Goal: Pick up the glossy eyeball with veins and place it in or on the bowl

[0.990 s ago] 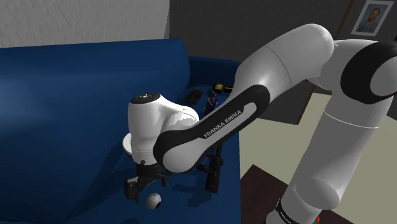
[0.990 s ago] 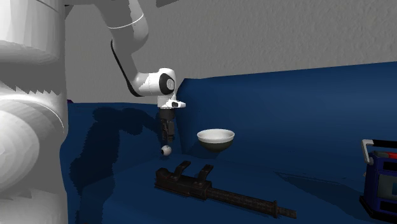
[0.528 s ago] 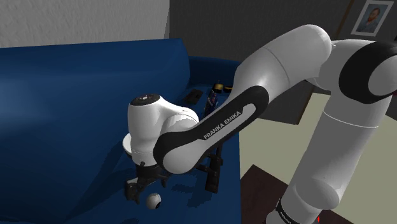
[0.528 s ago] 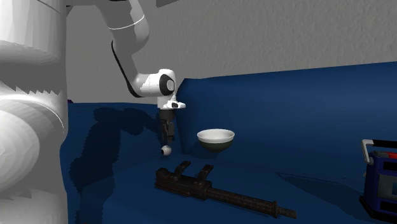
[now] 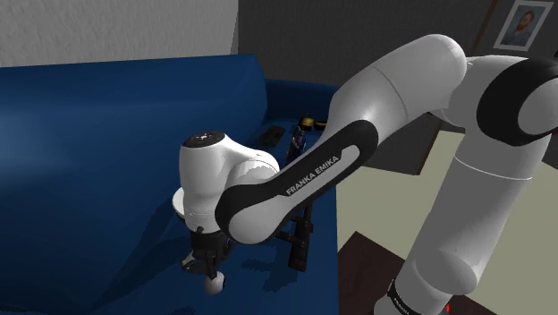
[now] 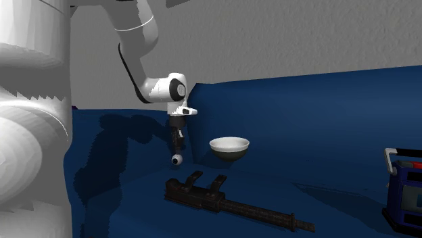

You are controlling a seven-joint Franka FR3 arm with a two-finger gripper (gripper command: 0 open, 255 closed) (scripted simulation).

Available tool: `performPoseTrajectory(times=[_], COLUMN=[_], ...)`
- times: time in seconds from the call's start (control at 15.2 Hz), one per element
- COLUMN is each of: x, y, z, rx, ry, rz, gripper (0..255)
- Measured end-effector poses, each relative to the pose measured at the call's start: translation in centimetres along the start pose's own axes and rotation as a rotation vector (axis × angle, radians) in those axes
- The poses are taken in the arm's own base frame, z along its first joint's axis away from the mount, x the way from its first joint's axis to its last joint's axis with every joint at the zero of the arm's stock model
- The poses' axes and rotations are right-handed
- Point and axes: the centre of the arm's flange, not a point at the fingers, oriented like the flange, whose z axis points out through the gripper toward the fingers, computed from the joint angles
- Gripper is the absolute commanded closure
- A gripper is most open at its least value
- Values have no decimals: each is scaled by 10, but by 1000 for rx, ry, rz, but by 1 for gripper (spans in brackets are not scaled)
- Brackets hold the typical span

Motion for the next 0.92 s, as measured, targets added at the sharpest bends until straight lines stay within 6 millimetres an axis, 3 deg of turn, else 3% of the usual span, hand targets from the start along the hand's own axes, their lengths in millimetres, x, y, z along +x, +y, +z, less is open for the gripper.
performPoseTrajectory(times=[0.07, 0.13, 0.2, 0.33, 0.46, 0.92], x=[0, 0, 0, -32, -40, -36], y=[0, 0, 0, 38, 58, 58], z=[0, 0, 0, 10, 11, 43], rx=[0, 0, 0, 98, 275, 328], ry=[0, 0, 0, 77, 119, 146], rz=[0, 0, 0, -51, -30, -6], gripper=[255, 0, 0, 0, 0, 0])
